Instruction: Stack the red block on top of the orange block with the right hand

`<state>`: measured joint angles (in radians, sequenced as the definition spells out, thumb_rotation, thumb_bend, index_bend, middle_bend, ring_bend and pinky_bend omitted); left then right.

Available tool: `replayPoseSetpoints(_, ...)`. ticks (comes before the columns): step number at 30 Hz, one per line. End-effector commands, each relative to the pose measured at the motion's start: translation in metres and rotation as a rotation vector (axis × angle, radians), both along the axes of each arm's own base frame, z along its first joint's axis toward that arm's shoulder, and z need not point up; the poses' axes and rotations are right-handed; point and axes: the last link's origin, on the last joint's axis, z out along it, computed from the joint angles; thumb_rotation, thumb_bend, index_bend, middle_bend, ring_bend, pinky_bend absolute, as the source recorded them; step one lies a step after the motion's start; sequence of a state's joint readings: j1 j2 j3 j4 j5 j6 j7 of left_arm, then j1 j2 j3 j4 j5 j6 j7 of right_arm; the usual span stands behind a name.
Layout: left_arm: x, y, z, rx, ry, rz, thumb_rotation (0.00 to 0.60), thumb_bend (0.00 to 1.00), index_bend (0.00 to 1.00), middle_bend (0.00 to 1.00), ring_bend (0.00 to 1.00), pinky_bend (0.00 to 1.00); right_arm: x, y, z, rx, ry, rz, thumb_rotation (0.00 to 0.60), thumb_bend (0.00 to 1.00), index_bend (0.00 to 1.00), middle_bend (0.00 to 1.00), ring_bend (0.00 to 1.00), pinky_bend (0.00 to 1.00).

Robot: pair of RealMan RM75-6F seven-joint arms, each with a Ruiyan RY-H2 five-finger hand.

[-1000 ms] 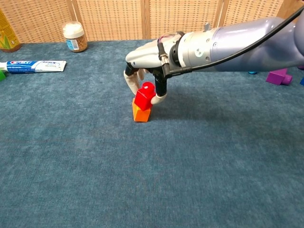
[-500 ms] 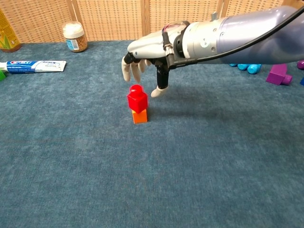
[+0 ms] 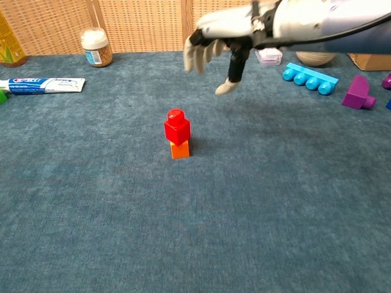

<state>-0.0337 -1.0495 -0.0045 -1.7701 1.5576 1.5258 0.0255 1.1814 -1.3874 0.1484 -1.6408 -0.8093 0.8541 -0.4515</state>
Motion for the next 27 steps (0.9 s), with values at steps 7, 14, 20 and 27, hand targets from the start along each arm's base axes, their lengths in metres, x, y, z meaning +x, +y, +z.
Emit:
replayPoseSetpoints(7, 0.003, 0.000, -0.001, -0.003, 0.007, 0.002, 0.600, 0.30, 0.35, 0.23, 0.12, 0.08, -0.028, -0.011, 0.036, -0.130, -0.114, -0.075, 0.600, 0.27, 0.38, 0.35, 0.26, 0.24)
replayPoseSetpoints(14, 0.002, 0.002, -0.004, -0.015, 0.023, 0.019, 0.600, 0.30, 0.35, 0.23, 0.12, 0.08, -0.067, -0.012, 0.064, -0.268, -0.149, -0.149, 0.600, 0.28, 0.40, 0.35, 0.26, 0.24)
replayPoseSetpoints(20, 0.000, 0.003, -0.009, -0.027, 0.037, 0.034, 0.600, 0.30, 0.35, 0.23, 0.12, 0.08, -0.107, -0.003, 0.085, -0.376, -0.205, -0.231, 0.600, 0.28, 0.41, 0.36, 0.27, 0.24)
replayPoseSetpoints(27, -0.001, 0.002, -0.015, -0.037, 0.033, 0.033, 0.600, 0.30, 0.35, 0.23, 0.12, 0.08, -0.154, 0.025, 0.103, -0.451, -0.229, -0.307, 0.600, 0.28, 0.41, 0.36, 0.27, 0.24)
